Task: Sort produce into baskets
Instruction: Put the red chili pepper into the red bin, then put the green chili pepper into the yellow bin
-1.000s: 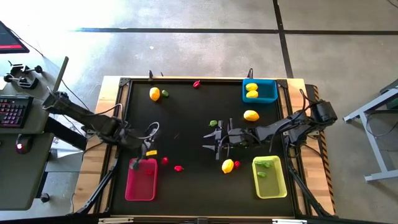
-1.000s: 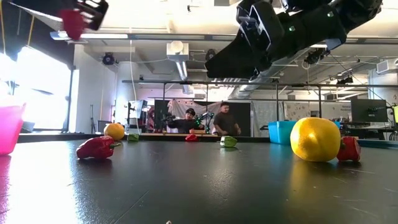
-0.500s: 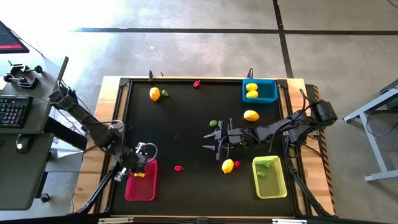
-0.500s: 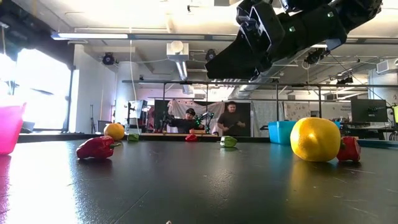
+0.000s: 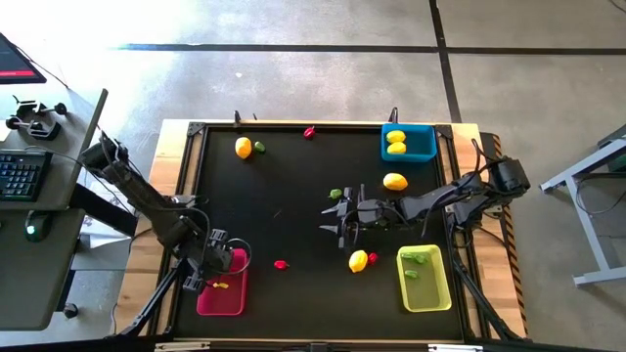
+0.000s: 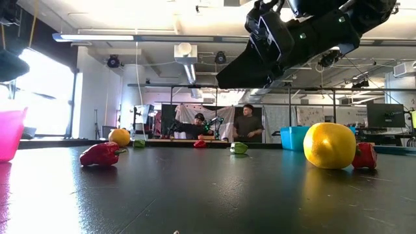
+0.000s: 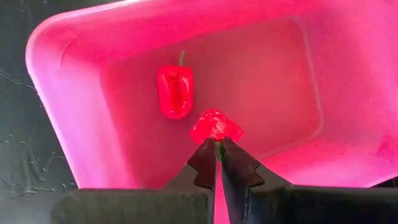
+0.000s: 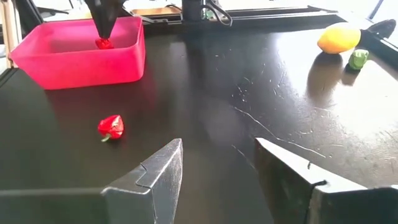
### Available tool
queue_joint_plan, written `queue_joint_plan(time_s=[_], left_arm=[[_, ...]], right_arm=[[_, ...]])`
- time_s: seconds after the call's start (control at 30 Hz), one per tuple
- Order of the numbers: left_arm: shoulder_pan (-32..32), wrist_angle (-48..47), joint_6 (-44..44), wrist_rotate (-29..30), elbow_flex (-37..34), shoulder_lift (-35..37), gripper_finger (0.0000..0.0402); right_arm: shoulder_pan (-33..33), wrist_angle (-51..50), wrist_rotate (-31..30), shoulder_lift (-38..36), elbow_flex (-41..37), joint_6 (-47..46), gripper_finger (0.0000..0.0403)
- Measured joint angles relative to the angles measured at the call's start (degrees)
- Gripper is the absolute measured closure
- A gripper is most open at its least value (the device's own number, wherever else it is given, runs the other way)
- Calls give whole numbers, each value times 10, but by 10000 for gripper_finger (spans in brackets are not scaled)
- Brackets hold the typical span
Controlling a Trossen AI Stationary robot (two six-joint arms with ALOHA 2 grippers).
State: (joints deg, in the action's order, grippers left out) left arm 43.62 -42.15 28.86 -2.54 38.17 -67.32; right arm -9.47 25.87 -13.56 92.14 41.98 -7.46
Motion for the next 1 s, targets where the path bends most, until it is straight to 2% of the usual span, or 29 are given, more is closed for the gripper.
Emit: queue_joint_plan(time_s=[0.23,0.43,0.6,0.8,1.0], left_arm=[[-1,0,-9,-6,0,-24,394],[-1,-11,-11,-27,3,-38,352],[-18,-64,-31,-14,45,-38,315],[-92,-136,-111,-1,94,-37,306],[-227,-177,-272,15,123,-37,353]], right_arm=[[1,-4,0,0,0,0,215],[1,-5,0,0,0,3,214],[1,-4,-22,0,0,15,214],[9,-5,-28,0,0,28,214],[24,-21,-27,0,0,36,214]])
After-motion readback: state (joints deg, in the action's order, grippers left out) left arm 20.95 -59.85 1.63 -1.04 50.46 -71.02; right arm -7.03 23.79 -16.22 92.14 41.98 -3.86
